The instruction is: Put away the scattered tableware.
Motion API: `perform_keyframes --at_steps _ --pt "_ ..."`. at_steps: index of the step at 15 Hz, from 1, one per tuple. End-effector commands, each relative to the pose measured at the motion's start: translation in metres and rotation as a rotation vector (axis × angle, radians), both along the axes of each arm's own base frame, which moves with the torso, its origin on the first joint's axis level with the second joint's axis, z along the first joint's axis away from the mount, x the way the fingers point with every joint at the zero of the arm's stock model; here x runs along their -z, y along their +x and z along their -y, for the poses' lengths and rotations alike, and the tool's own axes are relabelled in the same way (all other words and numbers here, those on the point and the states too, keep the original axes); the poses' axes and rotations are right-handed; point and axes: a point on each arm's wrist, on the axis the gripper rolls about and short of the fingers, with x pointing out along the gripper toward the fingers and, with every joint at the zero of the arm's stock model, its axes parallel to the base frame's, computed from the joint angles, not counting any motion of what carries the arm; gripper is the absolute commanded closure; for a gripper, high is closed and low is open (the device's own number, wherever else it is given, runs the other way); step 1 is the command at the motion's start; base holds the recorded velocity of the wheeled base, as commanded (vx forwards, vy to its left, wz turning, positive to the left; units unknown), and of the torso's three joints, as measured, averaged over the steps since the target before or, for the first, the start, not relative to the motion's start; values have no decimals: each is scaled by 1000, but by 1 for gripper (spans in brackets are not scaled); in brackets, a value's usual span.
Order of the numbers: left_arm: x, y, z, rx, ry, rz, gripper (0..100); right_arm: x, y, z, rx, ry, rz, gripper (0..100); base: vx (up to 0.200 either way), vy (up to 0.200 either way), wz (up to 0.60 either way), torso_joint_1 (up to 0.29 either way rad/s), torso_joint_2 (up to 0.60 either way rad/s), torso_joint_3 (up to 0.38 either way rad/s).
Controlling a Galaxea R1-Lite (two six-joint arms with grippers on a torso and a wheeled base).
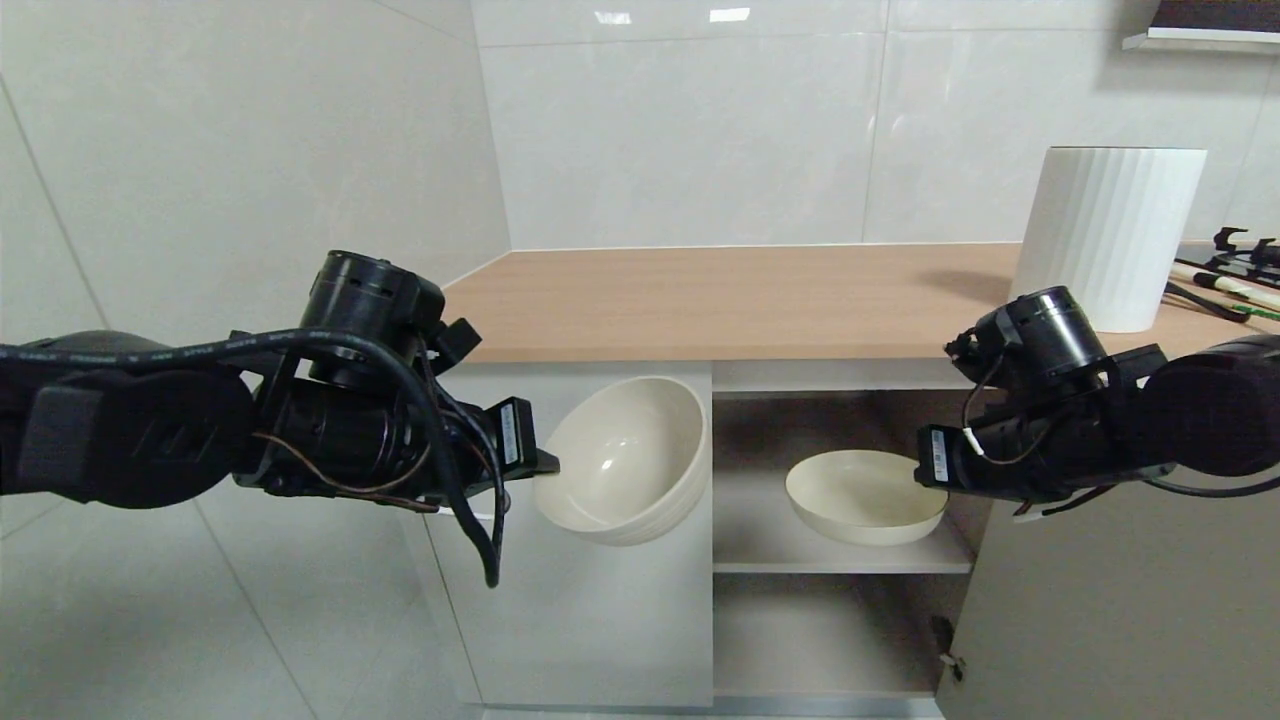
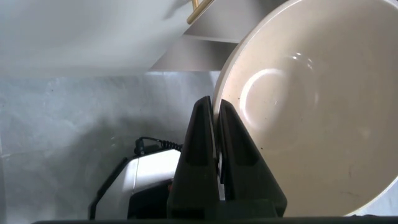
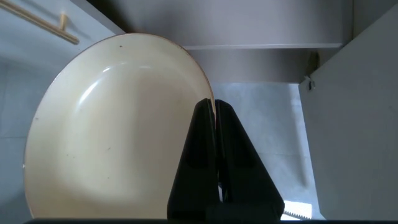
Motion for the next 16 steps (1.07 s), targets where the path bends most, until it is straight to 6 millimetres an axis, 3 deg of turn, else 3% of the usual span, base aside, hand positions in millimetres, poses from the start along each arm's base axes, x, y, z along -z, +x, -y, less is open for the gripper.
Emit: perform_keyframes --at_steps 1,3,7,11,12,16 --pt "4 1 3 8 4 -14 100 27 15 -6 0 -20 -52 100 0 0 0 0 0 0" --pt "13 3 11 29 16 -40 100 73 40 -15 2 -36 -95 100 0 0 0 0 0 0" --pt "25 4 21 53 36 -74 100 144 70 -22 67 -122 -133 100 0 0 0 0 0 0" --pt "25 4 21 54 35 -74 100 183 87 -25 87 -144 -136 100 0 0 0 0 0 0" --pt "25 3 22 56 36 -75 100 195 101 -20 141 -182 -118 100 0 0 0 0 0 0" --pt "25 3 23 58 36 -75 100 208 122 -9 187 -195 -108 100 0 0 0 0 0 0"
